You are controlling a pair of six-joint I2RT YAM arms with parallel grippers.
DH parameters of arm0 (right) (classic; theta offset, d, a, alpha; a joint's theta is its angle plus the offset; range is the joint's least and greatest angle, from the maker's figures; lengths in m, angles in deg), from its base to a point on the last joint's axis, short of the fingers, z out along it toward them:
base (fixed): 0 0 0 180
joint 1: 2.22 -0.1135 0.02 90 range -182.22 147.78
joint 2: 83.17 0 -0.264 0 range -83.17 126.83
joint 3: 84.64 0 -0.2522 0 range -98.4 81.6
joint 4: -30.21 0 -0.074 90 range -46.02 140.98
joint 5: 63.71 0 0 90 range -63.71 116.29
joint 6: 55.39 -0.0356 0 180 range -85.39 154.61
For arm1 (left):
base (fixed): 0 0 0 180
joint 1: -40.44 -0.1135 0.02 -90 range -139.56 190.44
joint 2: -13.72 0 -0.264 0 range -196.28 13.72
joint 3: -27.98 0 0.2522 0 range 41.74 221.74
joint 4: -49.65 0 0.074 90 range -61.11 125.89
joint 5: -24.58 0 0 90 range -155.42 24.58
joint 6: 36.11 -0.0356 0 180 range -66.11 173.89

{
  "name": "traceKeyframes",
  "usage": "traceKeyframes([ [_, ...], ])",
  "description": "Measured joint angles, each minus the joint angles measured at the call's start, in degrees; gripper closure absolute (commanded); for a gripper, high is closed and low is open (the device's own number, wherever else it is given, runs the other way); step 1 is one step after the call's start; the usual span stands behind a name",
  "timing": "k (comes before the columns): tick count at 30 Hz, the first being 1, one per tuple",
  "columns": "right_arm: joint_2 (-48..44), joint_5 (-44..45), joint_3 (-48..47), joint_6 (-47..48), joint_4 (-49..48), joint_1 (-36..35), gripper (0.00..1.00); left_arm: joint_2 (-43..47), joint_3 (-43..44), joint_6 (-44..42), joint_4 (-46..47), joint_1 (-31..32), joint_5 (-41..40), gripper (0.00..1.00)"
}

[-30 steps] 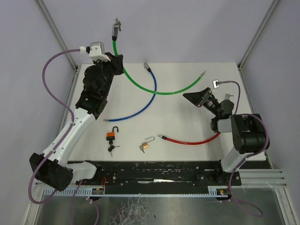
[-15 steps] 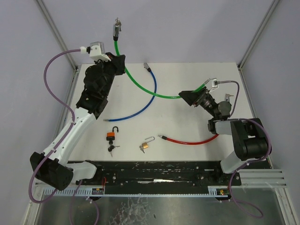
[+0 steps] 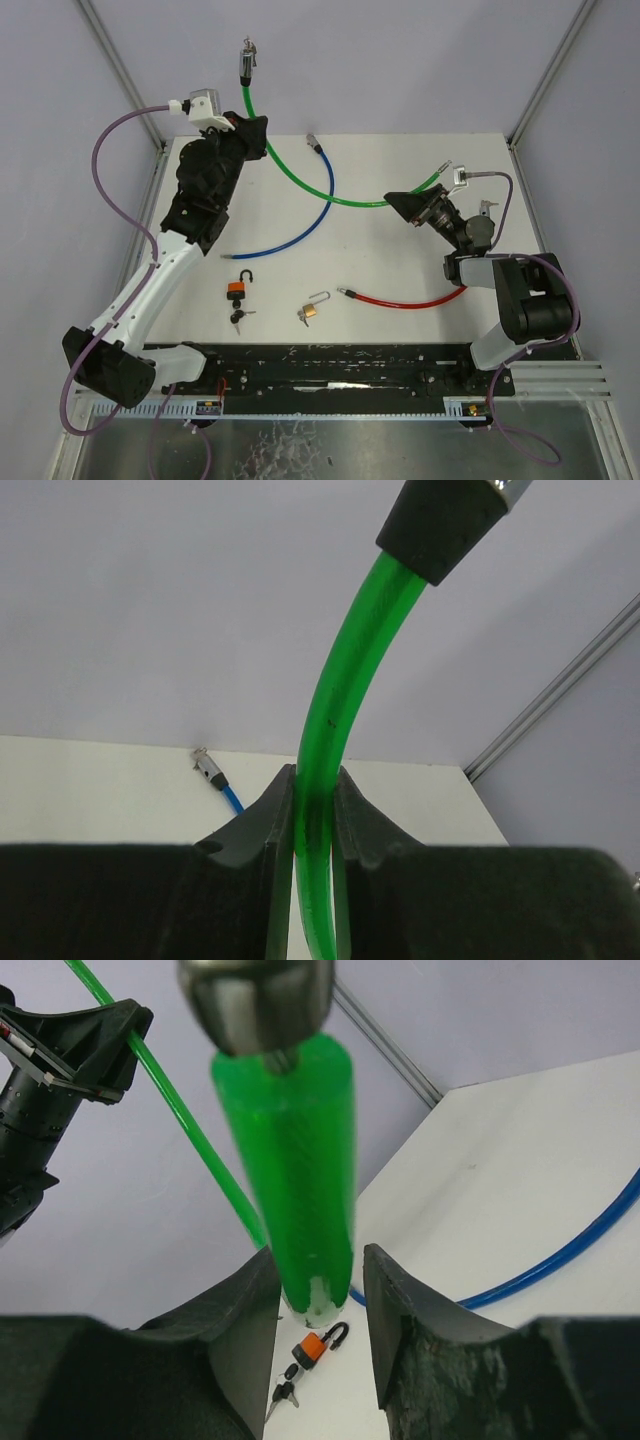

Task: Lock with the key
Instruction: Lock the lock.

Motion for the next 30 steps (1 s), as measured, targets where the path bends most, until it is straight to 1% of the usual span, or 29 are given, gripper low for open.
traceKeyframes([
  [2, -0.24, 0.02, -0.07, 0.07, 0.0, 0.0, 0.59, 0.0, -0.02, 0.07, 0.0, 0.0, 0.0, 1.0],
  [5, -1.31, 0.04, -0.35, 0.63, 0.0, 0.0, 0.68, 0.0, -0.28, 0.22, 0.15, 0.0, 0.0, 1.0],
  [6, -1.7, 0.04, -0.42, 0.85, 0.0, 0.0, 0.72, 0.0, -0.39, 0.26, 0.17, 0.0, 0.02, 1.0],
  [9, -2.95, -0.11, -0.7, 1.6, -0.02, 0.0, 0.92, 0.0, -0.87, 0.44, 0.44, 0.0, 0.09, 1.0],
  [11, -3.48, -0.44, -0.92, 2.32, 0.0, 0.0, 0.99, 0.0, -1.09, 0.48, 0.44, 0.0, 0.13, 1.0],
  [15, -4.7, -2.23, -2.23, 4.28, 0.92, 0.0, 1.0, 0.0, -1.68, 0.46, 1.27, -0.02, 0.85, 1.0],
  [17, -6.38, -3.65, -3.43, 6.67, 4.28, 0.0, 1.0, 0.02, -2.14, 0.39, 1.84, -0.07, 2.1, 1.0],
  [19, -9.2, -5.57, -5.84, 11.47, 12.61, -0.02, 1.0, -0.07, -2.69, -0.11, 2.23, -0.33, 4.33, 1.0],
  [24, -15.08, -9.73, -17.55, 29.57, 41.81, -1.36, 1.0, -0.17, -5.01, -5.99, 3.89, 0.98, 9.42, 1.0],
  [29, -13.22, -11.5, -35.74, 52.15, 76.81, -5.33, 1.0, -0.85, -7.06, -15.93, 3.41, 5.88, 12.72, 1.0],
  [30, -12.44, -11.54, -38.18, 55.47, 81.88, -6.1, 1.0, -1.14, -7.13, -17.53, 3.28, 6.58, 13.18, 1.0],
])
